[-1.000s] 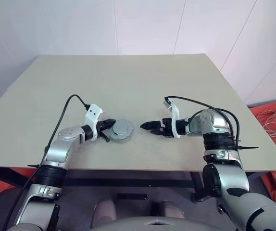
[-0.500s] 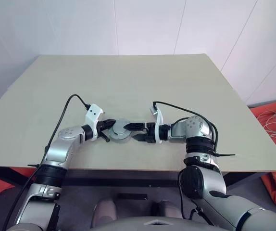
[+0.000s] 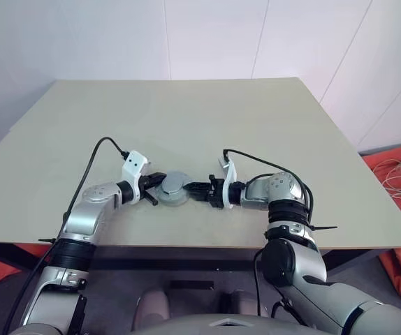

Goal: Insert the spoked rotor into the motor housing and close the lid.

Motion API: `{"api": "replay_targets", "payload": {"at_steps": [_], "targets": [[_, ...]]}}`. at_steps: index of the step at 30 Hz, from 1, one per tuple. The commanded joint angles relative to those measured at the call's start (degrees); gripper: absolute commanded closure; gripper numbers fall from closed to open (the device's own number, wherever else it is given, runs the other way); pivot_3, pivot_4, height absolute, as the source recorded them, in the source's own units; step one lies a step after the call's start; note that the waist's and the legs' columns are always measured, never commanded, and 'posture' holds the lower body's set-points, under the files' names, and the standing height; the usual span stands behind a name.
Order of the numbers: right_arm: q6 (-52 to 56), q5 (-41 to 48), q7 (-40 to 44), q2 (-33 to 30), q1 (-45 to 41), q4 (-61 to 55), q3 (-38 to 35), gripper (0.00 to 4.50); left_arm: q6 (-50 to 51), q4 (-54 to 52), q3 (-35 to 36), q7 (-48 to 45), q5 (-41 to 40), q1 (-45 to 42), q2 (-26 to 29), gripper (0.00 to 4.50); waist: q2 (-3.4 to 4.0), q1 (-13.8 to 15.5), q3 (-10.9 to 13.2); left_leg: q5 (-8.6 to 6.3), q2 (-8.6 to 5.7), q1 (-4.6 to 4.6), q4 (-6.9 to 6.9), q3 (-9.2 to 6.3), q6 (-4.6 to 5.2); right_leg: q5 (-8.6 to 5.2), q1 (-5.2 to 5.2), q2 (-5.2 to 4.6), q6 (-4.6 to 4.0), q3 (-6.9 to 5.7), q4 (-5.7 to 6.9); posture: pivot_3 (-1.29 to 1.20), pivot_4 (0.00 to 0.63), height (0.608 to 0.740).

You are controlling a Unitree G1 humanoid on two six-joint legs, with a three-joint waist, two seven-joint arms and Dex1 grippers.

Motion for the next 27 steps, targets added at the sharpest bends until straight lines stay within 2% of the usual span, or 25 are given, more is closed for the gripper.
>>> {"api": "replay_targets", "payload": {"at_steps": [1,7,12,16,19,21,27], "targets": [[-0.1,2.7,-1.5,0.5,-1.0,-0.6,-1.0,3.39,1.3,0.1,0.5,-0.2,-1.5,0.0,-1.1,4.5,0.0,0.0,0.0,0.01,0.0,0.0,-0.02,0.0,-0.02,0.0,-0.02,0.0,0.0,0.0,-0.02,0.0,0.0,0.74],[-0.2,5.2,-2.0,-0.4,-2.4,-1.3,-3.1,3.39,7.6,-1.7,10.9,6.1,-9.5,-1.1,-5.6,4.5,-0.03,0.1,0.0,0.04,0.0,-0.19,0.0,0.0,-0.06,0.0,-0.2,0.0,-0.01,-0.01,-0.01,0.0,0.0,0.74],[0.4,6.5,-2.2,-1.1,-2.4,-2.1,-3.4,3.4,23.0,-1.2,25.8,18.9,-22.4,-4.3,-9.6,4.5,-0.03,0.1,0.0,0.05,0.01,-0.57,0.04,-0.03,-0.07,0.02,-0.52,0.01,-0.04,-0.05,0.02,0.0,0.0,0.74],[1.2,7.8,-2.2,-1.3,-2.3,-3.0,-3.7,3.4,27.7,-2.9,32.9,20.5,-30.5,-2.4,-10.4,4.5,-0.04,0.2,0.0,0.01,-0.01,-0.71,0.03,-0.04,-0.01,0.01,-0.58,0.02,-0.08,-0.06,-0.04,0.0,0.0,0.74],[2.9,9.5,-1.7,-2.0,-3.6,-4.4,-4.8,3.4,32.8,-5.1,36.8,18.9,-38.4,1.2,-10.6,3.97,-0.05,0.1,0.0,-0.01,0.0,-0.79,0.03,-0.06,0.03,0.01,-0.6,0.02,-0.08,-0.1,-0.11,0.0,0.0,0.74],[3.8,10.2,-1.4,-2.8,-4.2,-5.0,-5.1,3.4,37.2,-7.2,37.6,18.0,-44.2,3.3,-10.6,3.39,-0.06,0.2,0.1,-0.02,0.0,-0.85,0.03,-0.04,0.05,0.01,-0.6,0.02,-0.07,-0.1,-0.11,0.0,0.0,0.74],[5.4,11.7,-1.7,-3.4,-5.7,-6.1,-6.7,3.4,41.6,-5.5,39.5,22.3,-51.7,5.2,-11.8,1.44,-0.07,0.9,0.1,-0.01,0.03,-0.78,0.09,-0.04,0.03,-0.05,-0.57,0.02,0.02,-0.14,-0.11,0.0,0.0,0.74]]}}
